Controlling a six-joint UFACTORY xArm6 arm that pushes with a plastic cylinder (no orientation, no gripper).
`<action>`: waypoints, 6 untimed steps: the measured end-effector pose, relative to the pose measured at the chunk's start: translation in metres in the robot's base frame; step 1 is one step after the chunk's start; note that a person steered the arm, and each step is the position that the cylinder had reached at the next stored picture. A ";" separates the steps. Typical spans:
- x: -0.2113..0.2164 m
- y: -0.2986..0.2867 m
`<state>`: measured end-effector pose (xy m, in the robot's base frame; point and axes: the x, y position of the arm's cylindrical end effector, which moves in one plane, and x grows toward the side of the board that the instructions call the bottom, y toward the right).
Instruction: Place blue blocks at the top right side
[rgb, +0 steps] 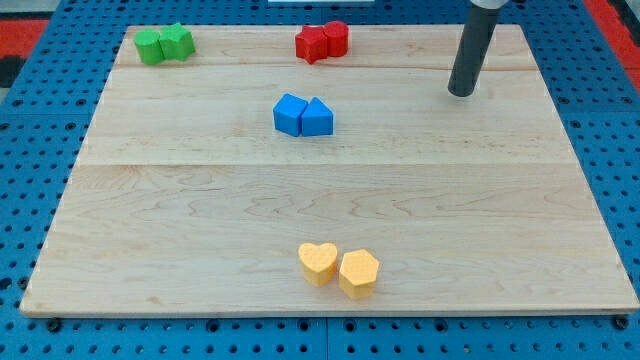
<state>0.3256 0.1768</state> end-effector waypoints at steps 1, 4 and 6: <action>0.000 0.000; 0.131 -0.049; 0.079 -0.292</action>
<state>0.4050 -0.1147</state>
